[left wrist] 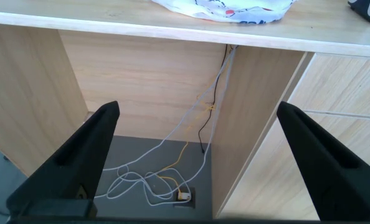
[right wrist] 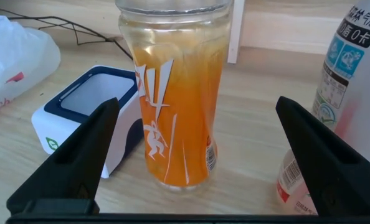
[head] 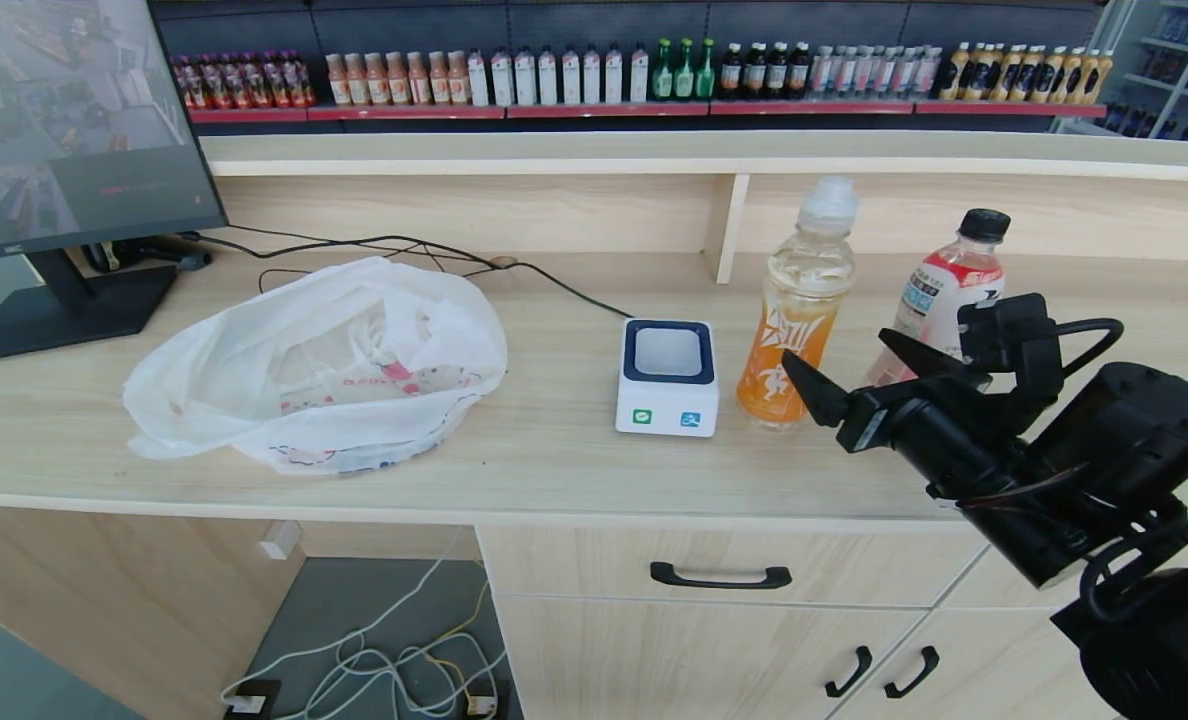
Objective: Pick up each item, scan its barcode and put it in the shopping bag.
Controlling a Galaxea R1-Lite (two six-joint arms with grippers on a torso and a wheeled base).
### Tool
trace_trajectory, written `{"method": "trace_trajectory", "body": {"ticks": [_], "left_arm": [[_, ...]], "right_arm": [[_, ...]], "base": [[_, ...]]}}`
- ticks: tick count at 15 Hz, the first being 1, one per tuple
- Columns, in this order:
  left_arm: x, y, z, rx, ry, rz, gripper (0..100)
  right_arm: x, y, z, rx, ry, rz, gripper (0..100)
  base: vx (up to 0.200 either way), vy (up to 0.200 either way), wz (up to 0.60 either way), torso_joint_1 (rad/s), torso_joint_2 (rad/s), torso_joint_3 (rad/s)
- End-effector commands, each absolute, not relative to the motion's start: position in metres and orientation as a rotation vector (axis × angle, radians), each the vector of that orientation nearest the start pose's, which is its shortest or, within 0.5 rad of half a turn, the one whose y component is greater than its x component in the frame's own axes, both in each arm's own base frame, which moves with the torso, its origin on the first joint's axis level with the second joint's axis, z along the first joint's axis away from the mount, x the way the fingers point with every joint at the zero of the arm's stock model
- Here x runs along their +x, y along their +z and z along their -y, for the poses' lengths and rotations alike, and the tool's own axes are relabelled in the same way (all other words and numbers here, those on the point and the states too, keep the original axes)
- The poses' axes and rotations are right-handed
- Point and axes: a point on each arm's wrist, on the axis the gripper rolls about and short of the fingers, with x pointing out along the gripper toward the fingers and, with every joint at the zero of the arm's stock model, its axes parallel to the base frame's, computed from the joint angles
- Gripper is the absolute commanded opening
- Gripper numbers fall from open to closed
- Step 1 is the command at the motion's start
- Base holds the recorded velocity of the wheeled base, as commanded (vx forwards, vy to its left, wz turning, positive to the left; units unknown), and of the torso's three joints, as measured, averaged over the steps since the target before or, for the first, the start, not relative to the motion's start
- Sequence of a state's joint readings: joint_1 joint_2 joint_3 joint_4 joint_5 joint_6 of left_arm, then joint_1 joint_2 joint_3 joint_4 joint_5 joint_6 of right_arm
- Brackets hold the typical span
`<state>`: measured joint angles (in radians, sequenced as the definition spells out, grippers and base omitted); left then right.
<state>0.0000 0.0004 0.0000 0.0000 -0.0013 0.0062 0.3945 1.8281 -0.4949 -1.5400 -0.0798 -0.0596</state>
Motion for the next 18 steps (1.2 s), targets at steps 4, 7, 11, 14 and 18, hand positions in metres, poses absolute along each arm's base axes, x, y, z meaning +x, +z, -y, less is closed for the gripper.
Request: {"method": "trace_trajectory", "body": {"ticks": [4, 7, 11, 14, 18], "left_arm": [[-0.023, 0.075, 0.0, 0.006, -0.002, 0.0, 100], [-0.023, 0.075, 0.0, 0.006, -0.002, 0.0, 100], [-0.023, 0.075, 0.0, 0.006, -0.002, 0.0, 100], [-0.023, 0.075, 0.0, 0.006, 0.0, 0.0, 100], [-0.023, 0.075, 0.0, 0.006, -0.002, 0.0, 100]], "right_arm": [[0.283, 0.156, -0.116, -0.01, 0.307, 0.214, 100], [0.285, 0.155, -0.117, -0.01, 0.307, 0.213, 100], [0.292, 0.154, -0.119, -0.007, 0.305, 0.225, 100], [0.298, 0.151, -0.121, -0.009, 0.305, 0.222, 100], [0.303, 0.146, -0.125, -0.008, 0.309, 0.214, 100]], "base": [[0.0, 0.0, 0.0, 0.0, 0.0, 0.0], [0.0, 0.0, 0.0, 0.0, 0.0, 0.0], [0.0, 0.0, 0.0, 0.0, 0.0, 0.0], [0.0, 0.0, 0.0, 0.0, 0.0, 0.0], [0.0, 0.0, 0.0, 0.0, 0.0, 0.0]]}}
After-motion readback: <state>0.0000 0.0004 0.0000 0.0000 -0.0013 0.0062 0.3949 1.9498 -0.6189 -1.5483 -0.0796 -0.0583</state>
